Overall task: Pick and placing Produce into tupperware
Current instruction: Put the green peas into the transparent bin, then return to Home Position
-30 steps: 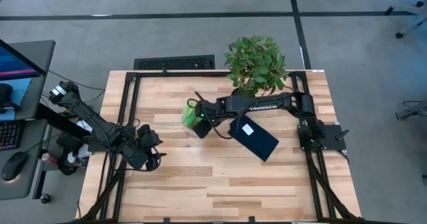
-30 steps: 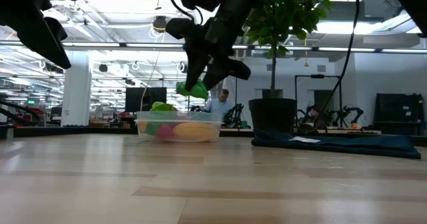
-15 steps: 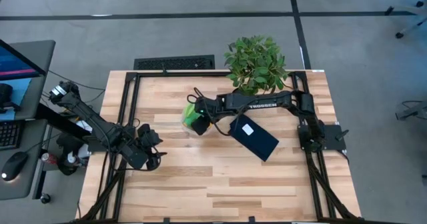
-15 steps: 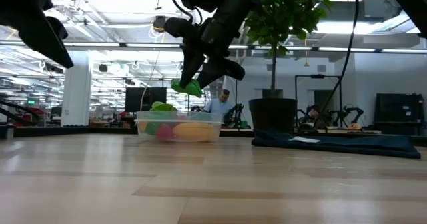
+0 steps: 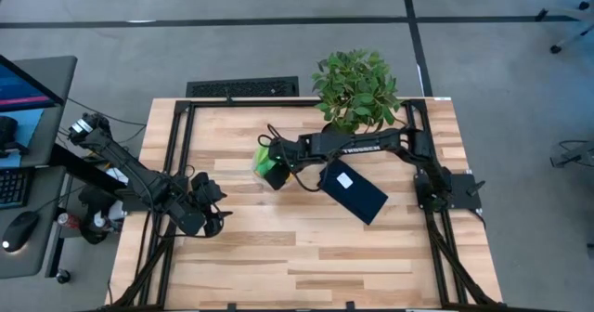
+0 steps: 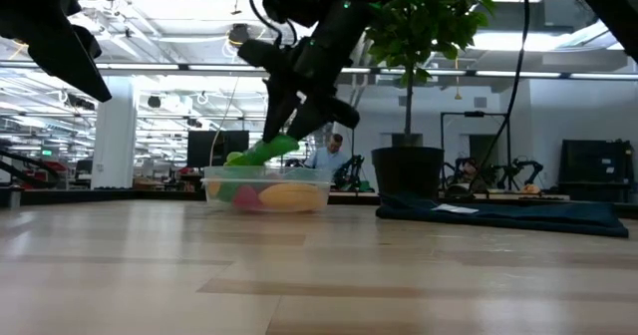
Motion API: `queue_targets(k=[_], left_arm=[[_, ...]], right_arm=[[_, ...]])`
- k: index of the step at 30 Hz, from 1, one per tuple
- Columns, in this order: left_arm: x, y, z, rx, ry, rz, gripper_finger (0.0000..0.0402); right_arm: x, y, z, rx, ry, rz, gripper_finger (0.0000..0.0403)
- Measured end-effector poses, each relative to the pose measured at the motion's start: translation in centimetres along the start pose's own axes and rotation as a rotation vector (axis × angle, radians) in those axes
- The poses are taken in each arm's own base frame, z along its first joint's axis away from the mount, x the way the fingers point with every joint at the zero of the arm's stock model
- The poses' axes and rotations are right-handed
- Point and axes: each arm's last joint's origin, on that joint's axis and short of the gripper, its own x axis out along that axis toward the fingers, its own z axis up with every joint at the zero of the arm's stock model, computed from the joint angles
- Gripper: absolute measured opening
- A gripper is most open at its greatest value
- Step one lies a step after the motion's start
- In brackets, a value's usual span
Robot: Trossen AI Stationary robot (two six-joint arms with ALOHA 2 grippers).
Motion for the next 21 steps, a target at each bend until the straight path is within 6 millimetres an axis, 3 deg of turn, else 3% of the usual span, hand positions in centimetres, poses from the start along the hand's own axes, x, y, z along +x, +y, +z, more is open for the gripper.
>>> queue_targets(k=[12, 21], left_arm=[[0.0, 0.0, 0.0, -0.001, 0.0, 0.0, 0.0265], [0.0, 0.0, 0.0, -0.001, 0.0, 0.0, 0.0265]], right_arm=[[0.19, -0.07, -0.44, -0.007, 0.031, -0.02, 0.0141], [0.17, -0.08, -0.7, -0.032, 0.051, -0.03, 0.0213]])
